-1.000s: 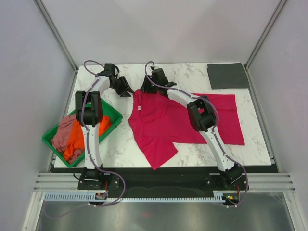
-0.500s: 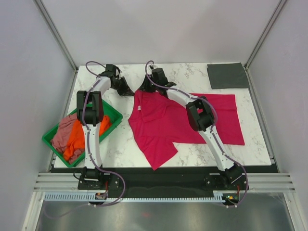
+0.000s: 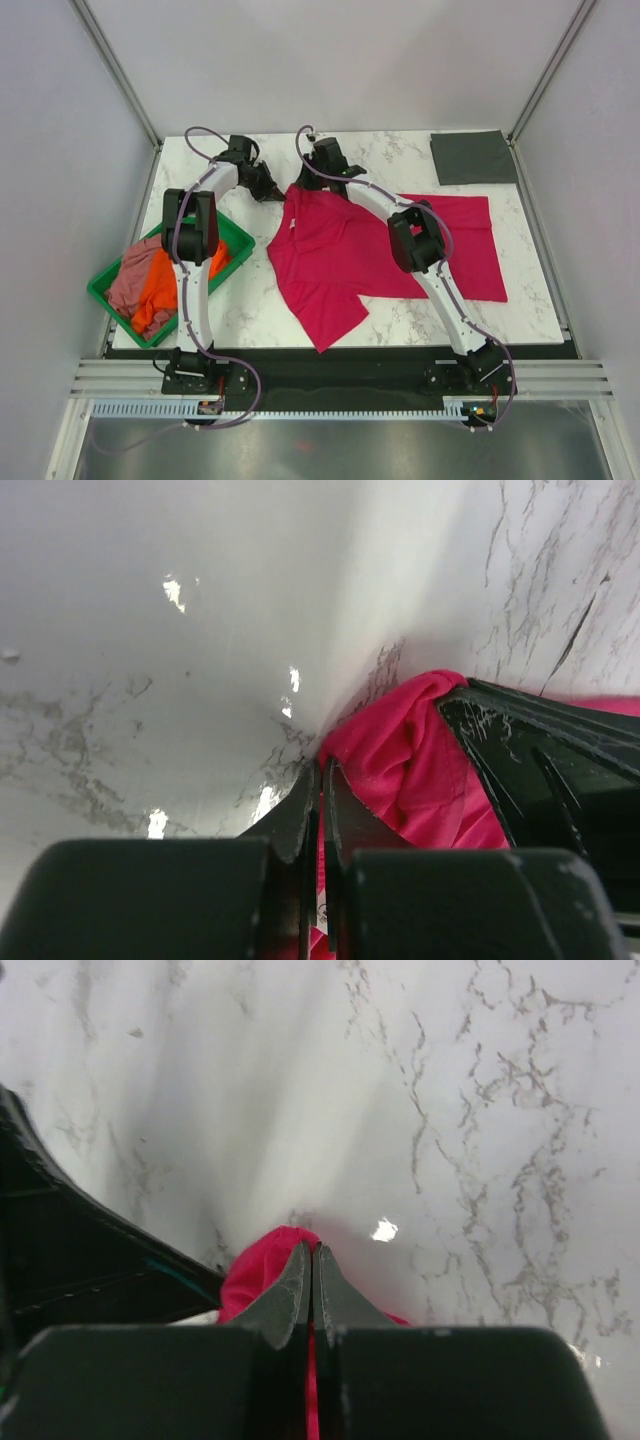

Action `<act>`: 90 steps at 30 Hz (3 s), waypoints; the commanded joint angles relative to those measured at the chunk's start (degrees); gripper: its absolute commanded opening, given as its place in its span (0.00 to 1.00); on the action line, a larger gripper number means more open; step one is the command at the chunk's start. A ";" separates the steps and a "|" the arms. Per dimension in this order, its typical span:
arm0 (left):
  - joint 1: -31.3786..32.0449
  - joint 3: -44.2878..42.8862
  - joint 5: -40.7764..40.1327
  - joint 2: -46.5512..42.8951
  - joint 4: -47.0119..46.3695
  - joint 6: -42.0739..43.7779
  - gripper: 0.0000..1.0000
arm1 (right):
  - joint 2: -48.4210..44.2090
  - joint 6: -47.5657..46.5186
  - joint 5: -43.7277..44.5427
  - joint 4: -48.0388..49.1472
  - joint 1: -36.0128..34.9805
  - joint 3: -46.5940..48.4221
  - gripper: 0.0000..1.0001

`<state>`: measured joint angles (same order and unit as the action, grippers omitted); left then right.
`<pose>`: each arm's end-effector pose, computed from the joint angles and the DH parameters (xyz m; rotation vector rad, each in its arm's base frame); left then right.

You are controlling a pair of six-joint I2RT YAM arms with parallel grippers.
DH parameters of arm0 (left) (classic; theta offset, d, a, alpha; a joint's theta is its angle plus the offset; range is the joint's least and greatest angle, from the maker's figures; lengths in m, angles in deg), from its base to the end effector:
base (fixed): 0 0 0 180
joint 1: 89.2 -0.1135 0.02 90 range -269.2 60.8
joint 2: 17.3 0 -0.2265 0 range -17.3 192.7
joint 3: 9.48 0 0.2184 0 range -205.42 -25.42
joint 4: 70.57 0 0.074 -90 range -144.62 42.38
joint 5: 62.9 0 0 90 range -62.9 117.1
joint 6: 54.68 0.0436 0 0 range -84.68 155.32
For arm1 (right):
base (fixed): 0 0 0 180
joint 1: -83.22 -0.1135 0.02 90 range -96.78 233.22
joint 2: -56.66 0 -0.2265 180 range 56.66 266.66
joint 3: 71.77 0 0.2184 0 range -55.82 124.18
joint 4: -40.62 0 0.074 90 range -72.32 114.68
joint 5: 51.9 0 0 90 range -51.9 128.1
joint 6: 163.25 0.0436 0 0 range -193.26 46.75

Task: Fold and stack the t-shirts
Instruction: Fold the tshirt

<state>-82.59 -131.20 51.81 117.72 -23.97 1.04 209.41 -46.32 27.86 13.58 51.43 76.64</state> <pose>0.4446 -0.0699 0.1251 -0.4889 2.6468 -0.8038 0.4540 0.2905 0.1398 -0.2048 2.2040 0.7811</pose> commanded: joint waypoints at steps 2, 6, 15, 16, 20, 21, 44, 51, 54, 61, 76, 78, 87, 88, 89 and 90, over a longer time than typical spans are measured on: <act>0.07 3.64 -10.62 -3.88 1.69 -2.54 0.02 | -3.95 -10.23 7.49 -5.07 -1.17 1.48 0.00; 0.07 4.44 -14.51 -5.82 1.78 -3.16 0.02 | -5.00 -13.22 9.89 -5.34 -1.78 0.51 0.00; -0.02 4.09 -16.88 -6.26 2.39 -3.51 0.02 | -5.53 -21.57 17.59 0.98 -6.17 -0.10 0.00; -0.11 4.09 -17.15 -6.17 2.48 -3.68 0.02 | -5.36 -22.45 18.93 1.51 -6.53 -0.36 0.00; -0.46 4.00 -17.68 -6.26 2.74 -4.83 0.02 | -5.35 -25.53 23.24 5.54 -7.76 -2.29 0.00; -0.55 3.74 -17.59 -6.26 2.74 -4.92 0.02 | -5.35 -26.40 23.77 6.25 -8.02 -3.17 0.00; -2.66 2.25 -13.29 -6.96 2.92 -4.48 0.26 | -19.14 -18.95 14.46 8.73 -9.43 -13.98 0.48; -2.57 -0.13 -10.75 -12.24 2.74 0.35 0.51 | -29.85 -7.97 17.88 0.38 -7.15 -23.99 0.49; -1.69 -1.80 -5.39 -11.71 2.48 1.49 0.51 | -34.25 -2.34 18.06 -0.16 -6.36 -31.99 0.46; 1.12 -4.00 2.79 -6.35 1.34 1.59 0.49 | -35.85 10.50 16.57 -2.53 -5.39 -43.77 0.48; 1.04 -3.74 -4.57 -2.04 1.51 3.35 0.43 | -36.38 13.49 15.25 -2.35 -3.63 -50.72 0.46; 1.03 -3.74 -5.55 -1.95 1.60 3.43 0.33 | -36.12 13.32 14.99 -2.27 -3.63 -50.90 0.45; 0.60 -3.56 -7.39 -1.69 1.60 2.03 0.08 | -35.06 13.05 14.02 -0.42 -2.75 -52.04 0.42; 0.51 -3.39 -7.39 -1.69 1.60 1.77 0.05 | -34.97 13.23 13.93 -0.42 -2.58 -52.31 0.42; 0.51 -3.21 -7.48 -1.78 1.60 1.07 0.03 | -35.06 13.49 13.84 -0.33 -2.31 -52.39 0.41; 0.25 -3.03 -7.57 -1.87 1.60 0.71 0.03 | -35.15 13.67 13.58 -0.16 -2.31 -52.57 0.40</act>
<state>-81.65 -133.50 45.82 116.56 -21.74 2.20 174.85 -33.70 42.29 11.40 48.39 24.62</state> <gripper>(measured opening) 0.043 0.407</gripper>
